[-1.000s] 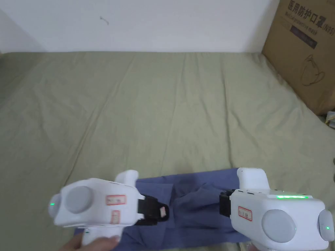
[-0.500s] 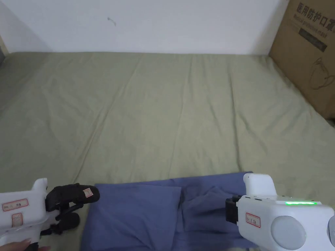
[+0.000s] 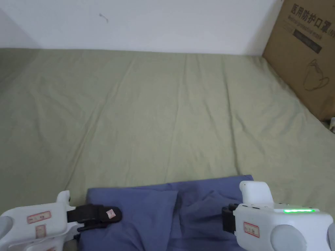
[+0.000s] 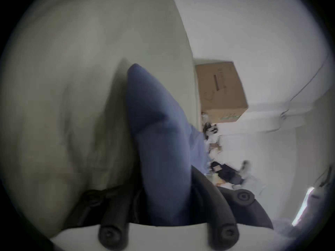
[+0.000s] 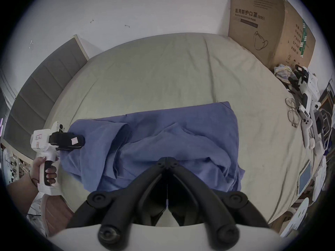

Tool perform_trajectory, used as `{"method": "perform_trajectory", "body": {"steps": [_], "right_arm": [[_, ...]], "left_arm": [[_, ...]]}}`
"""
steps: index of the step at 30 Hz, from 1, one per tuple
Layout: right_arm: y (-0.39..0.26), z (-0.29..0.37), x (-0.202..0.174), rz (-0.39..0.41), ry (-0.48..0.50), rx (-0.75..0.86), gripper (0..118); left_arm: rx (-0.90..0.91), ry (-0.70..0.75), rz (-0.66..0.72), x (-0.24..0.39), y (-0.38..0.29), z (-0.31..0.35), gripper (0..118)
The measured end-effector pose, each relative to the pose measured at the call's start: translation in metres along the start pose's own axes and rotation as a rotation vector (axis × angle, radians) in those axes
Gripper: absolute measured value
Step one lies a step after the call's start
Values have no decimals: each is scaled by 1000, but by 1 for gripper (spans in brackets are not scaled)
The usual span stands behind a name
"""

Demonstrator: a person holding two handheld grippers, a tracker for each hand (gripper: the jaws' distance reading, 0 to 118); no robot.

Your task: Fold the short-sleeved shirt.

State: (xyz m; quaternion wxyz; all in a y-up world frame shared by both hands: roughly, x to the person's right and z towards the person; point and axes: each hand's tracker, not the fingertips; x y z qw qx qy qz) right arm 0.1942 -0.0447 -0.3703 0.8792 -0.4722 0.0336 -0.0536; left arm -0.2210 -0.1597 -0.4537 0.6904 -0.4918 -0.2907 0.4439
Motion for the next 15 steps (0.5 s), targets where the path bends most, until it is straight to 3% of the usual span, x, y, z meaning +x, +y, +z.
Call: {"method": "perform_trajectory", "body": {"steps": [4,7,9,11,13,15], "right_arm": [[3,7,-4,12,13,16,1],[5,12,-6,10,27,33,1],[4,15,-9,9,40,40,1],[3,18,-13,10,55,46,1],[1,21,-16,6,76,48,1],[0,24,-18,-7,101,45,1]], "left_arm": [[1,253,-190,54,-5,26,13],[47,547,-314,88,-7,65,13],[72,819,-476,116,-17,84,13],[106,994,-578,128,-23,93,13],[120,1026,-574,134,-29,98,13],[127,942,-516,141,-34,99,13]]}}
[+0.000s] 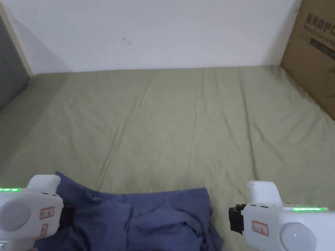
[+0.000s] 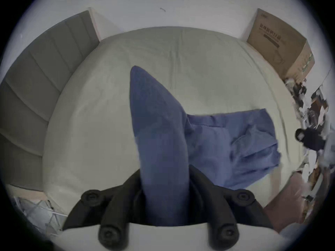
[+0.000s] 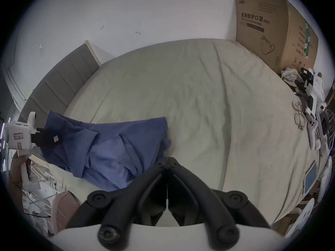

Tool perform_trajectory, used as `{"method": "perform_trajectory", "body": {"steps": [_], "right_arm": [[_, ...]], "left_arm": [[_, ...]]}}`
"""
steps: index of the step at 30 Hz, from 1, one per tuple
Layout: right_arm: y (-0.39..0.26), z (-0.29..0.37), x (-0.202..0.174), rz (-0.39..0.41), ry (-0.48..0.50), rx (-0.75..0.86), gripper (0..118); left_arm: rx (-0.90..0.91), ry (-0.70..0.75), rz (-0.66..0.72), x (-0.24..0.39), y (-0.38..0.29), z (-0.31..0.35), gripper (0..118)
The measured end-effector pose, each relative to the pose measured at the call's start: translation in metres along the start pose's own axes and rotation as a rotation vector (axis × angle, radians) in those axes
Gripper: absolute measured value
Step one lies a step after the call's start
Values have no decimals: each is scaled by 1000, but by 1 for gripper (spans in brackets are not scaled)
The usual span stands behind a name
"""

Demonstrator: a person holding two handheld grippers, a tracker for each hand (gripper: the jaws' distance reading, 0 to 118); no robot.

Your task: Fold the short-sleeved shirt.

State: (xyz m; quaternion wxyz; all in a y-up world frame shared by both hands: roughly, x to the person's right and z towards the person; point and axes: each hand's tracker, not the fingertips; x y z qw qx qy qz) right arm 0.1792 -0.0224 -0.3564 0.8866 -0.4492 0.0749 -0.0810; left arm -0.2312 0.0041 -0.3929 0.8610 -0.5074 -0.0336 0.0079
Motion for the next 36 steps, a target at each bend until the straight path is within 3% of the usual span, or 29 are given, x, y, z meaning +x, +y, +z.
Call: {"method": "perform_trajectory", "body": {"steps": [8,11,13,15,18,22,25,27,28,29,30,36], "right_arm": [[-1,13,10,-10,7,22,1],[-2,16,19,-24,-11,27,1],[-4,17,26,-40,-14,26,1],[-5,16,32,-54,-22,19,1],[-8,15,37,-65,-33,13,1],[-9,14,41,-79,-33,12,1],[-8,13,42,-80,-32,14,1],[-6,13,42,-79,-31,20,1],[-6,13,42,-81,-29,23,1],[-5,13,42,-83,-26,26,1],[-5,13,41,-85,-25,28,1],[-4,11,41,-80,-23,32,1]], "left_arm": [[-76,-406,165,68,26,-25,13],[-123,-487,123,111,34,-46,17],[-152,-570,96,130,36,-69,40],[-235,-587,146,150,33,-91,81],[-263,-670,200,164,29,-111,111],[-143,-793,282,155,28,-99,112],[-87,-713,212,142,30,-80,112],[-52,-655,121,136,35,-61,104],[-29,-643,85,135,35,-54,86],[-11,-625,44,135,35,-47,54],[-16,-593,2,140,36,-43,5],[-115,-517,-167,186,25,-52,1]]}}
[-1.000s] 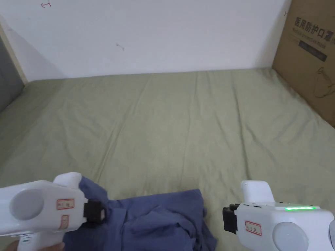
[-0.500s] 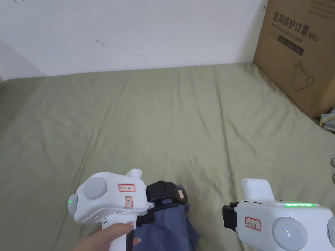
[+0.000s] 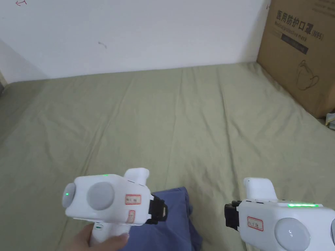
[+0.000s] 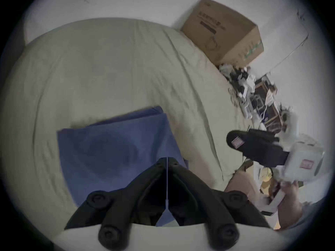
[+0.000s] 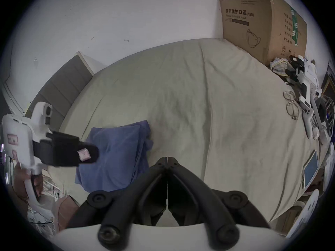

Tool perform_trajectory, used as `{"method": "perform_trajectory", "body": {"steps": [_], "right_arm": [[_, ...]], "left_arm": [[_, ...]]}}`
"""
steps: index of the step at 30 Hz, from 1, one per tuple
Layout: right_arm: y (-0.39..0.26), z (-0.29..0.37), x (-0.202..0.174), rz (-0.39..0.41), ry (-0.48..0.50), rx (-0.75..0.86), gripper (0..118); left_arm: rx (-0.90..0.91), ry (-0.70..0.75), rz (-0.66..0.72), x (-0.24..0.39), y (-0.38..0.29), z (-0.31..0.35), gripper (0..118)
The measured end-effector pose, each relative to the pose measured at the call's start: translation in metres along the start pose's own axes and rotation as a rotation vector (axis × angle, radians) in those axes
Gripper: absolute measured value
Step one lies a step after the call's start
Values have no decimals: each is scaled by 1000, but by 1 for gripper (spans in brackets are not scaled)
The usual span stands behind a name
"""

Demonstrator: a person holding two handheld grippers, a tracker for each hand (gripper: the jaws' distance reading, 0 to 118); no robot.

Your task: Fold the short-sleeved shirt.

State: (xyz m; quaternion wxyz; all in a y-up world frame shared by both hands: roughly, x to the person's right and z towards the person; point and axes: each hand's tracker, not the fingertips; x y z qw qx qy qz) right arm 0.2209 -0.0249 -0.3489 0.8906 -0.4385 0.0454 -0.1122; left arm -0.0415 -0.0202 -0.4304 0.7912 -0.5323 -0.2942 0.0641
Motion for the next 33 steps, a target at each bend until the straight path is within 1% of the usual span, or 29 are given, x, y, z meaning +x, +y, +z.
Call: {"method": "perform_trajectory", "body": {"steps": [4,6,10,12,13,15,17,19,21,22,24,25,27,28,29,32,33], "right_arm": [[0,-2,5,2,-4,-9,1],[0,-4,8,1,-10,-14,1],[-2,-6,16,-10,-23,-22,1],[-4,-7,19,-20,-25,-22,1],[-4,-7,20,-25,-25,-23,1],[-5,-5,21,-33,-26,-21,1],[-5,0,23,-35,-27,-15,1],[-4,7,25,-29,-38,-5,1],[-2,16,28,-9,-68,29,1],[0,20,29,-1,-87,44,1],[2,24,31,0,-99,54,1],[4,24,30,0,-98,54,1],[8,18,22,12,-85,49,1],[10,15,16,16,-70,45,1],[12,10,7,13,-12,43,1],[18,-12,-20,0,126,-13,1],[20,-20,-29,-11,161,-42,1]], "left_arm": [[-103,24,19,13,-1,-48,1],[-135,82,-3,17,-1,-71,1],[-131,107,-18,30,0,-96,1],[-137,122,-55,43,2,-102,1],[-138,100,-76,49,3,-104,1],[-156,28,-56,53,2,-105,1],[-94,-9,-41,58,-3,-92,1],[-16,-14,-82,58,-5,-65,1],[72,20,-132,51,-6,-31,1],[119,77,-162,39,-10,-9,1],[210,240,-189,17,-18,25,1],[245,323,-192,3,-25,41,1],[279,441,-163,-28,-37,66,1],[285,477,-127,-41,-44,76,1],[288,490,-75,-55,-50,85,1],[309,460,81,-86,-70,102,1],[312,453,114,-93,-75,104,1]]}}
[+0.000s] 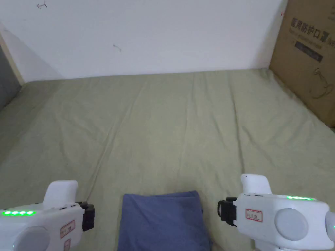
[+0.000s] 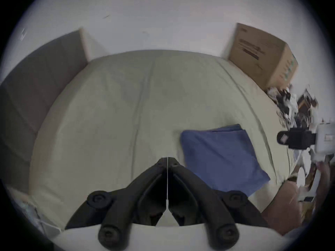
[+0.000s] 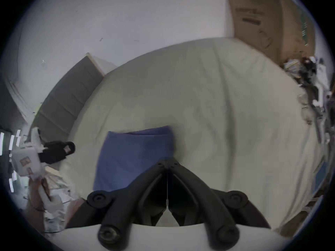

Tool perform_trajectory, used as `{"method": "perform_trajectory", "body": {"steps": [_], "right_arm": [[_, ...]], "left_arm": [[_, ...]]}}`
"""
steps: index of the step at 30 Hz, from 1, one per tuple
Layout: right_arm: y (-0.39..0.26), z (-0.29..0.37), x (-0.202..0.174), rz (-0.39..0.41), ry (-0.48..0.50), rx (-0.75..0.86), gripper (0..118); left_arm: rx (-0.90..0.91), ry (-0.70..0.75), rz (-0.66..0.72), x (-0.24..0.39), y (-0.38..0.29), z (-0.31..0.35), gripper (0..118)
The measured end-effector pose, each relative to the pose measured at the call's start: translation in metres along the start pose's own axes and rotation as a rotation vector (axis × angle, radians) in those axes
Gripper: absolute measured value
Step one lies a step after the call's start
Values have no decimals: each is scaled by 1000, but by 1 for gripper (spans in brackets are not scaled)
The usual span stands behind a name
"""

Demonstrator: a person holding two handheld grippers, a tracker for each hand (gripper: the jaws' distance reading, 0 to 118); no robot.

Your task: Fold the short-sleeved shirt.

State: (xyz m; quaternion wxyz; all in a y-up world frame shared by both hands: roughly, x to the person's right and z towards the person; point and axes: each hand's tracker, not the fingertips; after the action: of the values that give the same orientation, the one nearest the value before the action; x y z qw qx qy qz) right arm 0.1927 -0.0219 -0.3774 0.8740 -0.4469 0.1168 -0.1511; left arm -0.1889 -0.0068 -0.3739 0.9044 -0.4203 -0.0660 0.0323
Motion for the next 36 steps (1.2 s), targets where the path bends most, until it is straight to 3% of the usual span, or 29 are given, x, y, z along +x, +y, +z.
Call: {"method": "perform_trajectory", "body": {"steps": [3,6,9,13,16,17,19,21,22,23,27,32,36], "right_arm": [[5,-35,-21,-20,95,-92,1],[7,-66,-34,47,65,-173,1],[6,-89,-26,109,-14,-243,1],[3,-94,11,-73,92,-267,1],[2,-94,25,-84,79,-275,1],[1,-94,27,-87,79,-275,1],[0,-96,28,-122,96,-280,1],[1,-97,27,-117,95,-284,1],[1,-97,27,-109,98,-287,1],[1,-97,28,-104,102,-289,1],[0,-97,34,-121,128,-290,1],[-1,-100,38,-150,131,-296,1],[-1,-101,36,-116,113,-297,1]], "left_arm": [[-30,-4,38,-16,-12,-6,1],[-51,17,44,-24,-20,-13,1],[-70,-65,158,-39,-26,-22,1],[-84,-272,268,-55,-29,-40,1],[-114,-493,378,-67,-32,-63,5],[-122,-573,420,-70,-35,-70,12],[-124,-662,469,-75,-37,-85,52],[-150,-739,496,-76,-41,-100,100],[-162,-790,516,-78,-43,-108,113],[-165,-840,556,-80,-45,-116,118],[-272,-995,740,-64,-54,-155,118],[-349,-1097,673,-23,-42,-183,118],[-401,-1109,585,-8,-34,-195,118]]}}
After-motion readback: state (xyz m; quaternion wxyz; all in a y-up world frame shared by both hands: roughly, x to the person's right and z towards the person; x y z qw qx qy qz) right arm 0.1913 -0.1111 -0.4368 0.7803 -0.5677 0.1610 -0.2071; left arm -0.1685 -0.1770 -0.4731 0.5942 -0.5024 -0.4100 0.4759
